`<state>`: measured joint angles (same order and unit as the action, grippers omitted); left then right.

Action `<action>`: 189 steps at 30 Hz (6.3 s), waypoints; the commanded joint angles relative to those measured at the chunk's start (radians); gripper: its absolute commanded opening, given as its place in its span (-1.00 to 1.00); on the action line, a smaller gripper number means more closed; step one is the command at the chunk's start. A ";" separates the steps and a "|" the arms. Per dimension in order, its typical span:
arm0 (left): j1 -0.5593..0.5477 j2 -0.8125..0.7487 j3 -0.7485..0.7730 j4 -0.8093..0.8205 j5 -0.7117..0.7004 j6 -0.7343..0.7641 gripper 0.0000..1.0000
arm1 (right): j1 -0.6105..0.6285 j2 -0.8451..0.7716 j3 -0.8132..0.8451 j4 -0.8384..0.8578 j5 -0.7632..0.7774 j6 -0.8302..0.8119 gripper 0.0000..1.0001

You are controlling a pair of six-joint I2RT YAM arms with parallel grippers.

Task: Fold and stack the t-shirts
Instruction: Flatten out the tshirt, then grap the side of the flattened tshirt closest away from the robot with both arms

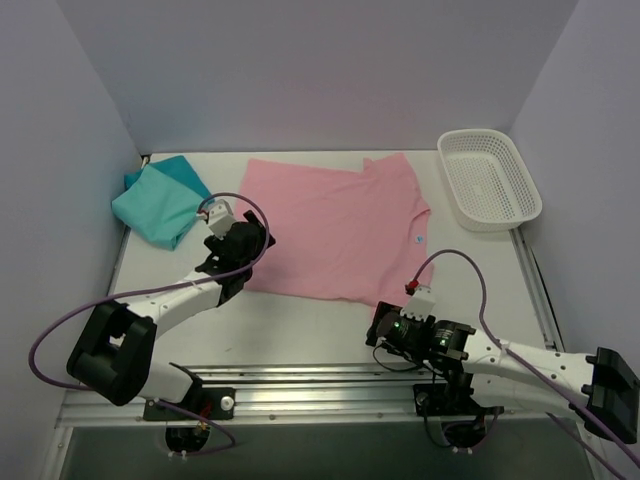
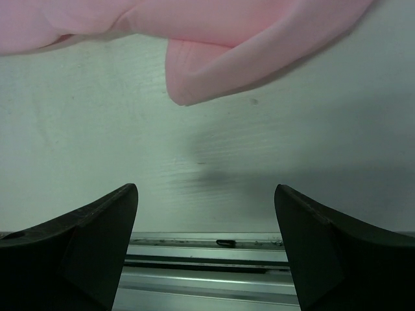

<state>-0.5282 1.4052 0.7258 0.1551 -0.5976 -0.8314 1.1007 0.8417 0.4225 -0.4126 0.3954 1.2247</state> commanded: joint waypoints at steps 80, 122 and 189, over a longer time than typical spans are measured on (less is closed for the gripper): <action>-0.038 -0.006 -0.020 0.093 -0.007 -0.011 0.88 | -0.147 -0.205 0.208 -0.380 0.301 0.153 -1.00; 0.149 0.405 0.389 0.156 0.403 0.198 0.88 | -0.800 1.177 1.134 0.270 0.174 -0.502 -1.00; 0.207 -0.182 0.168 -0.063 0.365 0.123 0.88 | -0.889 0.610 0.718 0.362 -0.026 -0.594 0.69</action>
<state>-0.2325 1.3563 1.0805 0.1322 -0.1448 -0.6792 0.2157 1.5776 1.3125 0.0380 0.3374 0.6247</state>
